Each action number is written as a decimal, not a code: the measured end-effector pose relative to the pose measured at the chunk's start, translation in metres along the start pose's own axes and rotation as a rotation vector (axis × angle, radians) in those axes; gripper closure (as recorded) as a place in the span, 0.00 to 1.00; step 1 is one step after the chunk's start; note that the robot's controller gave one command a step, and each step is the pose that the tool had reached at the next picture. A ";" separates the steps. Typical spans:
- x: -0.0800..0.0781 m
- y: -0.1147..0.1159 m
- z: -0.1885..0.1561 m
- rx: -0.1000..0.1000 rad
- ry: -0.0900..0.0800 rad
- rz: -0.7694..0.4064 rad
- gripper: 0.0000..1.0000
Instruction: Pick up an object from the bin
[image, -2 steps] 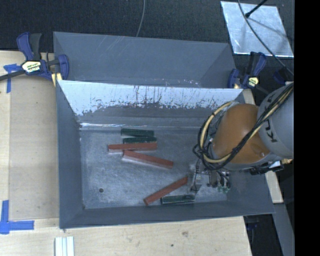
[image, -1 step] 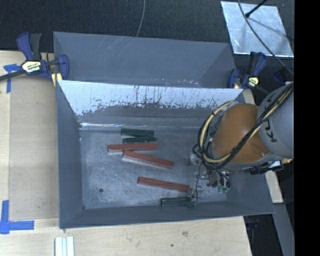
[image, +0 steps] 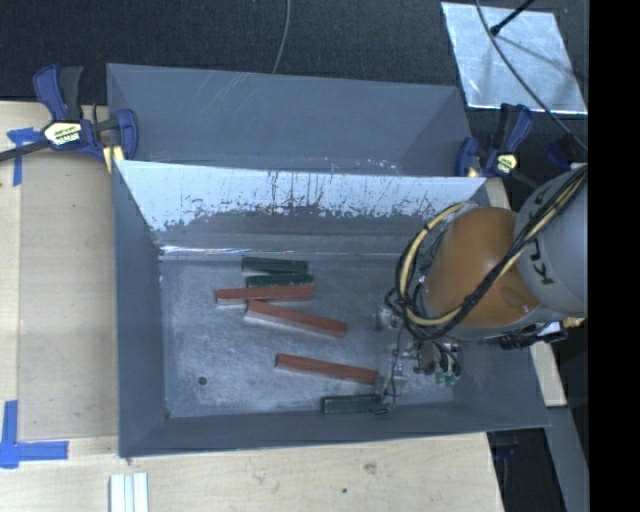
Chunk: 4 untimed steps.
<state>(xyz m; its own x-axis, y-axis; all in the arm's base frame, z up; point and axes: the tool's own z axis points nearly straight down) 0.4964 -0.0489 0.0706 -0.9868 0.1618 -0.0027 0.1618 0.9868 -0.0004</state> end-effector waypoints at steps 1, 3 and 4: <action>-0.005 0.049 -0.016 0.001 0.001 -0.021 0.00; 0.016 0.032 -0.001 -0.002 -0.001 0.235 1.00; -0.010 0.049 -0.134 0.000 0.003 0.210 0.00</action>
Offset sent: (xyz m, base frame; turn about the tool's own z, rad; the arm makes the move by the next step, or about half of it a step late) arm -0.0124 0.0339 -0.0006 0.2361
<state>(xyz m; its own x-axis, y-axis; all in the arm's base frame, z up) 0.5137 -0.0024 0.2043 -0.9315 0.3637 0.0005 0.3637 0.9315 -0.0004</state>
